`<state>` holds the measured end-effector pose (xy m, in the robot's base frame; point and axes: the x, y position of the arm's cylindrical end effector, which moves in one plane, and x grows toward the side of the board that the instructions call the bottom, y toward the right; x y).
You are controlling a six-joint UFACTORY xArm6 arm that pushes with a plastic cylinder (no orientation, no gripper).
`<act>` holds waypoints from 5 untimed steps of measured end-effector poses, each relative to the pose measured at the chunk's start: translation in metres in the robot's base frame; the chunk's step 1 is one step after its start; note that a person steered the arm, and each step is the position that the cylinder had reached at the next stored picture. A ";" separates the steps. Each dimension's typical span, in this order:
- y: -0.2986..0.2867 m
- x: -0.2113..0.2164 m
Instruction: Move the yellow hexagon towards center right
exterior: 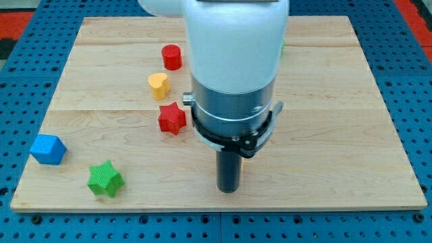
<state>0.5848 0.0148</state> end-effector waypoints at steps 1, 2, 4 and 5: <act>0.000 0.000; 0.000 -0.002; 0.008 -0.024; 0.016 -0.035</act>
<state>0.5497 0.0309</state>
